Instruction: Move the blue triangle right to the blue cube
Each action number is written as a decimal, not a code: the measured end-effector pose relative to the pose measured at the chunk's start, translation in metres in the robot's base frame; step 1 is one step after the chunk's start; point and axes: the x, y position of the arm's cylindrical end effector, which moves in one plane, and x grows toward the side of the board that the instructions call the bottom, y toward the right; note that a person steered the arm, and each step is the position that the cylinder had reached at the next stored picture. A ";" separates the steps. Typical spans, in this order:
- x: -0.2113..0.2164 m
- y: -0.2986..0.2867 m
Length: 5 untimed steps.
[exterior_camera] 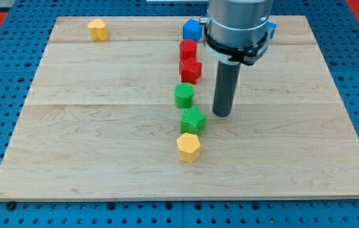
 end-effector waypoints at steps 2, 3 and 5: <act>-0.072 0.031; -0.105 0.054; -0.131 0.074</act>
